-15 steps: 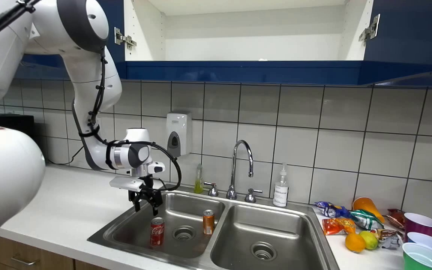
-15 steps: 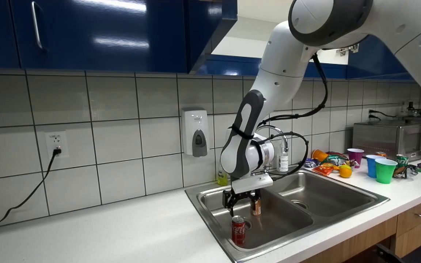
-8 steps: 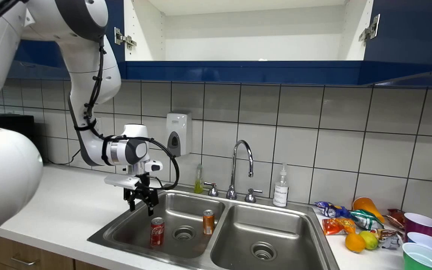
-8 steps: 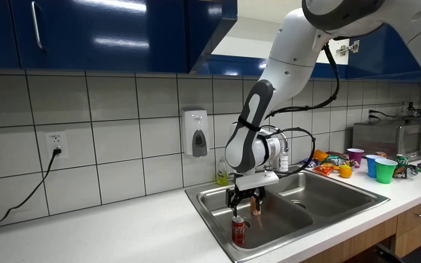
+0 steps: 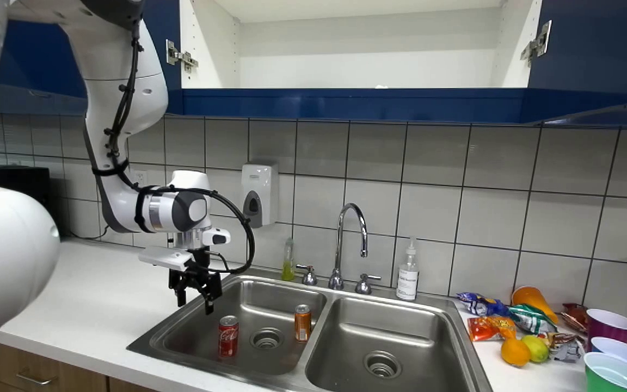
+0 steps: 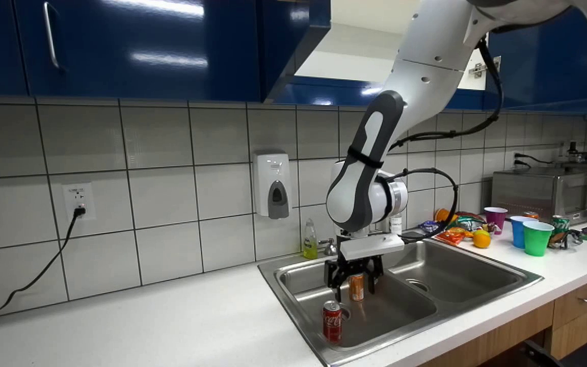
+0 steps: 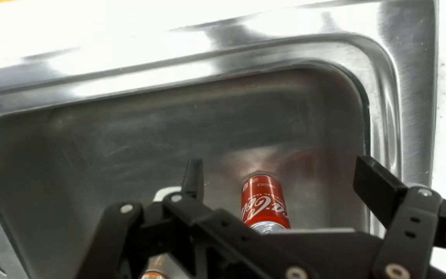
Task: Pick up the can from the cabinet and put it in the sink
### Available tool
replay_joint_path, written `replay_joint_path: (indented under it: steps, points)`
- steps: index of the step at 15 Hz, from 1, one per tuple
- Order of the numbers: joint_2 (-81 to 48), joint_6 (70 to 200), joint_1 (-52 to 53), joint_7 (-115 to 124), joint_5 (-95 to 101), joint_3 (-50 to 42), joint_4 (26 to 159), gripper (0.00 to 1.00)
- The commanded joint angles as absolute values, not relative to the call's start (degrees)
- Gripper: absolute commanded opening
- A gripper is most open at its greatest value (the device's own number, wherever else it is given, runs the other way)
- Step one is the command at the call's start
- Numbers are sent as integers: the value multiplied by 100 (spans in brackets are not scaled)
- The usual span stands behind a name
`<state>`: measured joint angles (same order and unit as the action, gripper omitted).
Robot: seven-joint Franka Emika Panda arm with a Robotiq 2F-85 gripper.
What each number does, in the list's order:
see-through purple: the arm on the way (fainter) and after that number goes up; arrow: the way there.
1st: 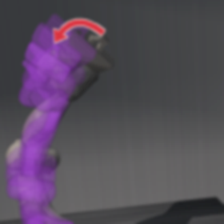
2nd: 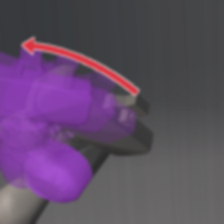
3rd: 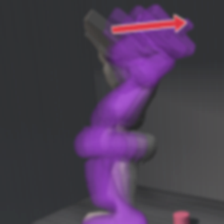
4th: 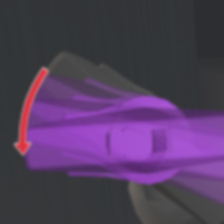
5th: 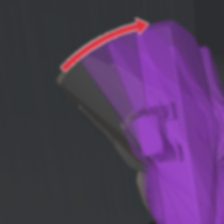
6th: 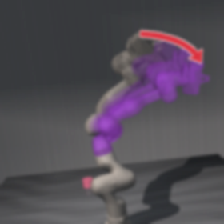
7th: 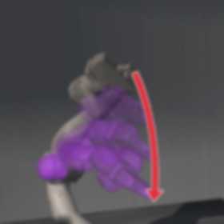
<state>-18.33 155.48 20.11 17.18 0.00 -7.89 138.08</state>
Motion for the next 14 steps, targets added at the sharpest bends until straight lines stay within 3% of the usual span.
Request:
replay_joint_path:
  steps: [1, 14]
  points:
    - [-1186, 15261, 1773, 2031, 292, -584, 14248, 100]
    - [-1126, 15197, 1461, 1995, 271, -239, 14347, 100]
